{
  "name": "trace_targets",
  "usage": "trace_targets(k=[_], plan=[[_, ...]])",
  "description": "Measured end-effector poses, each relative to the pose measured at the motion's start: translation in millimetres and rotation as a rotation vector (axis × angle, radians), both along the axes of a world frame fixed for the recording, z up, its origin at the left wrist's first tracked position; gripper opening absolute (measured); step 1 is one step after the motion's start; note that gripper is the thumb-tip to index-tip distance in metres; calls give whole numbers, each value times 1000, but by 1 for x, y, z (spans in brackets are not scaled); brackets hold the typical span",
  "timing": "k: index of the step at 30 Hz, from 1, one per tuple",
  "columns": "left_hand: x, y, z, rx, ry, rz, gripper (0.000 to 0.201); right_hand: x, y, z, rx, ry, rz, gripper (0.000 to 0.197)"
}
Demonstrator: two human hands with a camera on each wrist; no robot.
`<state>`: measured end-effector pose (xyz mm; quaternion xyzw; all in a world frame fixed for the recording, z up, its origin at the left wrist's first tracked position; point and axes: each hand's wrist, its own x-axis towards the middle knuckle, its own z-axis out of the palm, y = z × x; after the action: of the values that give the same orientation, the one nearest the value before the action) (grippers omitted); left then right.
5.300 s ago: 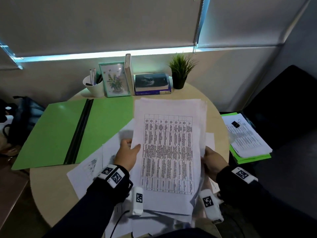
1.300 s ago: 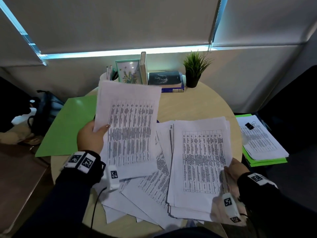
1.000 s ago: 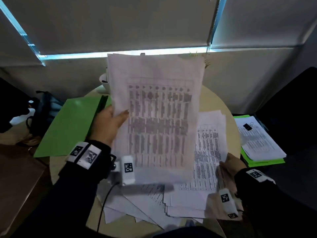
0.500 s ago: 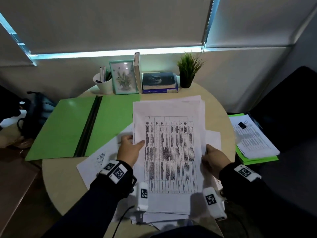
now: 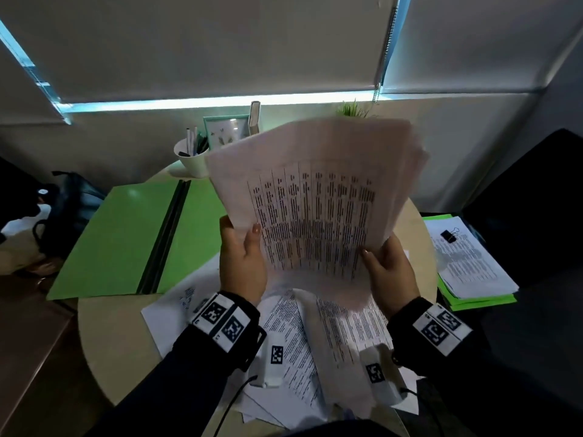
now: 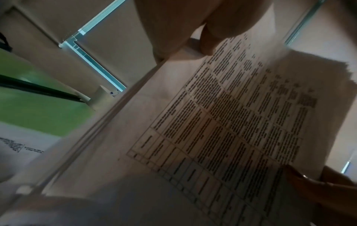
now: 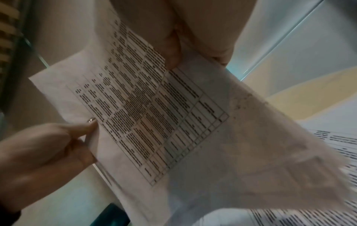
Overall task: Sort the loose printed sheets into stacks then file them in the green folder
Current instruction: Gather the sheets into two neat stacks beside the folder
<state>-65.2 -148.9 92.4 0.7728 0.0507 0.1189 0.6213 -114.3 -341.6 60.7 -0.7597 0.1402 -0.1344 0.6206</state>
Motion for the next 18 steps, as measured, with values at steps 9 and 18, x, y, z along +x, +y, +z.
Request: trace_targets(k=[9,18], plan=[[2,8,-13,-53,26,-100,28,11,-2,11,25,-79,-25,39],[7,11,-17,-219,114,-144,16,28,-1,69,-363,-370,-5,90]])
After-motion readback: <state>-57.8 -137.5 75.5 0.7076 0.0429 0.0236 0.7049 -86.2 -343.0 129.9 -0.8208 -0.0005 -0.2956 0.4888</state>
